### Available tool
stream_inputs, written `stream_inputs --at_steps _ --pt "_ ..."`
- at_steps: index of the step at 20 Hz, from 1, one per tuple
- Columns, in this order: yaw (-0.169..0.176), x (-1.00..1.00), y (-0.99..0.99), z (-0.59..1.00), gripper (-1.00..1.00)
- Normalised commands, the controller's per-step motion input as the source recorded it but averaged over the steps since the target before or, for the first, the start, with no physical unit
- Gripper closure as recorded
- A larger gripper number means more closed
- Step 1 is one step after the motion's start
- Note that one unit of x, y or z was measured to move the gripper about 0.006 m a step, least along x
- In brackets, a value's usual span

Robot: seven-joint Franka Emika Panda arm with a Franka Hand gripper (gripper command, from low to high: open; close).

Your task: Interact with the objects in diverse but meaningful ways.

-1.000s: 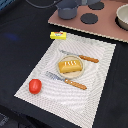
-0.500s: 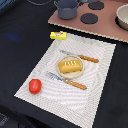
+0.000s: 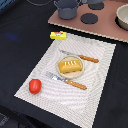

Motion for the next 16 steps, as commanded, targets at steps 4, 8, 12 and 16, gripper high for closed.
stream_inputs --at_steps 4,8,12,16 --pt "-0.058 0.62 0.48 0.01 1.0" --pt "-0.061 0.64 0.45 0.03 1.0" --pt "-0.058 0.62 0.44 0.0 1.0" --pt "-0.042 0.52 0.39 0.0 1.0"
